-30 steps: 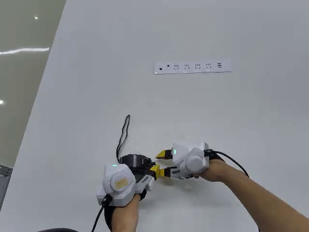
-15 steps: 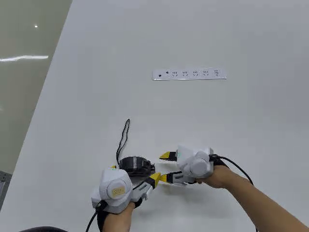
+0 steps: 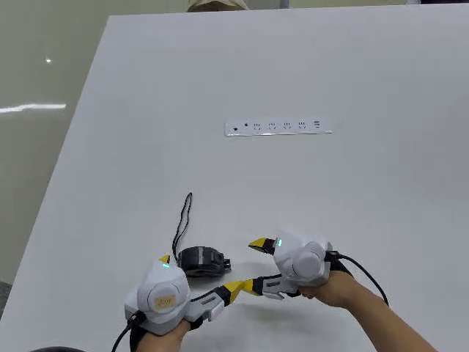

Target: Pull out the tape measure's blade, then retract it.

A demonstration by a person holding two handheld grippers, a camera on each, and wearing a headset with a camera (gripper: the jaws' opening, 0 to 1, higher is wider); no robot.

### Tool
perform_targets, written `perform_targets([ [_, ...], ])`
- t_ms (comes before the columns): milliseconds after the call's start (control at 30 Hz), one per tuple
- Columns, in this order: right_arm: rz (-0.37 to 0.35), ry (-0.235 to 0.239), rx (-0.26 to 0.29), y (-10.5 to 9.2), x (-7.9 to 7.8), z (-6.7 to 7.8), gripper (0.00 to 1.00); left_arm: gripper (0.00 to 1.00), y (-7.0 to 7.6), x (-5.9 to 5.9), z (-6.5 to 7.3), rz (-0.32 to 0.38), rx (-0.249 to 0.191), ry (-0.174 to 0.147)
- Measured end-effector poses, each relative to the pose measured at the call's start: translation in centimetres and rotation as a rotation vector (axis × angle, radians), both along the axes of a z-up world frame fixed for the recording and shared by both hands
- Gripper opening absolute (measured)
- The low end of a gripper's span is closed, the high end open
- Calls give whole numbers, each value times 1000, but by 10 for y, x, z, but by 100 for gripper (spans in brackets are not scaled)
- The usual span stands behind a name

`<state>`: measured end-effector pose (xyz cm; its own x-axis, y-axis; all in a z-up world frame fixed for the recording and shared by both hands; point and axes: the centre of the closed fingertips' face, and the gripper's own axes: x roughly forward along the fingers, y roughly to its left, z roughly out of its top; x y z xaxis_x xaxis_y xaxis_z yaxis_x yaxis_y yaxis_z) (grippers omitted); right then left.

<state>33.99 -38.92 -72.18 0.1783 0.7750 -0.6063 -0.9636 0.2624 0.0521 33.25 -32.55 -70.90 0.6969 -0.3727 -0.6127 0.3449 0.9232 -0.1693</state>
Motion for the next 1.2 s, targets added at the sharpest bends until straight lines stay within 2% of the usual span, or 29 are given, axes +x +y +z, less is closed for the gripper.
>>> perform_targets([
  [67,-30,12,3,-5,-3,4,54,99,-2,-3,3,-41,2,-11],
  [167,-52,11,17,-12,-10,11,57,99,0,-9,4,-75,2,2],
  [467,-144,14,29,-40,-19,26,65,99,17,-22,19,-124,7,-1],
  [633,-183,14,29,-53,-24,33,71,99,27,-27,29,-153,4,-23],
  [767,-203,6,22,-62,-28,37,76,99,34,-31,35,-162,-9,-30],
  [967,-248,2,30,-74,-35,43,83,99,44,-36,44,-171,-23,-65],
  [1200,-289,13,48,-91,-44,44,89,99,53,-42,44,-161,-34,-63],
])
